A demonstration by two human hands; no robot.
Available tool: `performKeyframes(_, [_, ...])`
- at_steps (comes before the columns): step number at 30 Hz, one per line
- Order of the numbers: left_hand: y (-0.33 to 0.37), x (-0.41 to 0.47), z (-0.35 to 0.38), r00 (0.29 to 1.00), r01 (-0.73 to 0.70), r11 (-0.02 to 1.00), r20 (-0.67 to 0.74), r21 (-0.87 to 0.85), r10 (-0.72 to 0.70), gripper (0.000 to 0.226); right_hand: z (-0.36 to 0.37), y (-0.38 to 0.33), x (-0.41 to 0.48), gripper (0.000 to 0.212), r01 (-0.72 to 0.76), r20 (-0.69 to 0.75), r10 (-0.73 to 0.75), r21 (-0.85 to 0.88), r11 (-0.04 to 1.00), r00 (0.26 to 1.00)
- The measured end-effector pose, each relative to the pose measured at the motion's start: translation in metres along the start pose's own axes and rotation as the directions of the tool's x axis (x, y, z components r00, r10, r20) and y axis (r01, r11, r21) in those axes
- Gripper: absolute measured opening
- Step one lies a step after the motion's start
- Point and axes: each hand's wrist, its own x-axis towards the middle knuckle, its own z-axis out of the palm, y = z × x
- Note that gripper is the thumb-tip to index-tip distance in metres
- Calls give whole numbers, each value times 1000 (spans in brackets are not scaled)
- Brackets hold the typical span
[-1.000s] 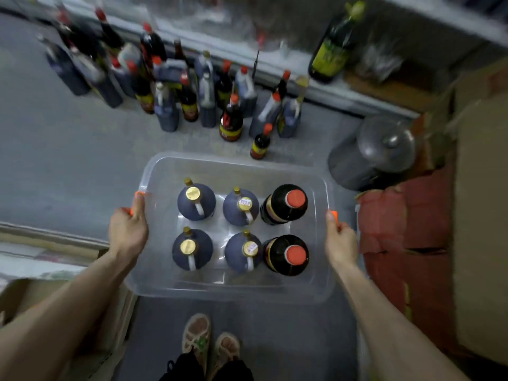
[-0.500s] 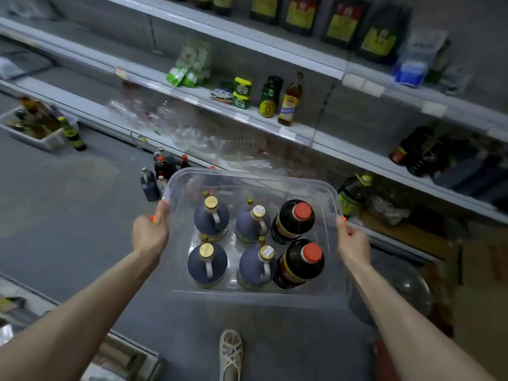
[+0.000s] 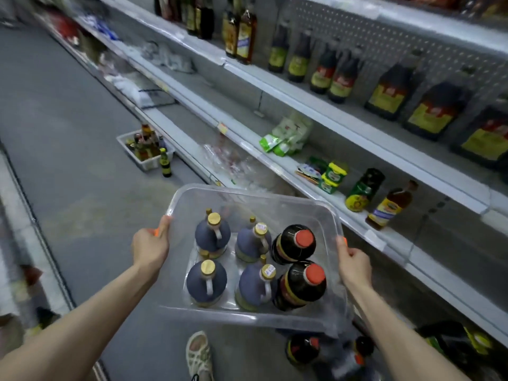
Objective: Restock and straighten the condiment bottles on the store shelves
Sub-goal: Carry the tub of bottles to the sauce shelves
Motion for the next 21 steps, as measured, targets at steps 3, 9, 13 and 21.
performKeyframes(3, [6,56,-2,998,50,999,-31,-7,-50,65,50,-39,32,60,24,38,-24,-4,1000,999])
performKeyframes(9, [42,193,-11,991,94,992,-88,-83,-101,61,171,-144,109,56,90,87,-89,-8,996,992])
performKeyframes(13, [56,280,-27,975,133,983,-163,-129,-153,61,250,-215,147,58,114,169,-111,-10,993,979])
performKeyframes(21, [56,432,-36,951,168,977,-238,-132,-196,56,395,-308,208,56,147,247,-138,-19,989,959])
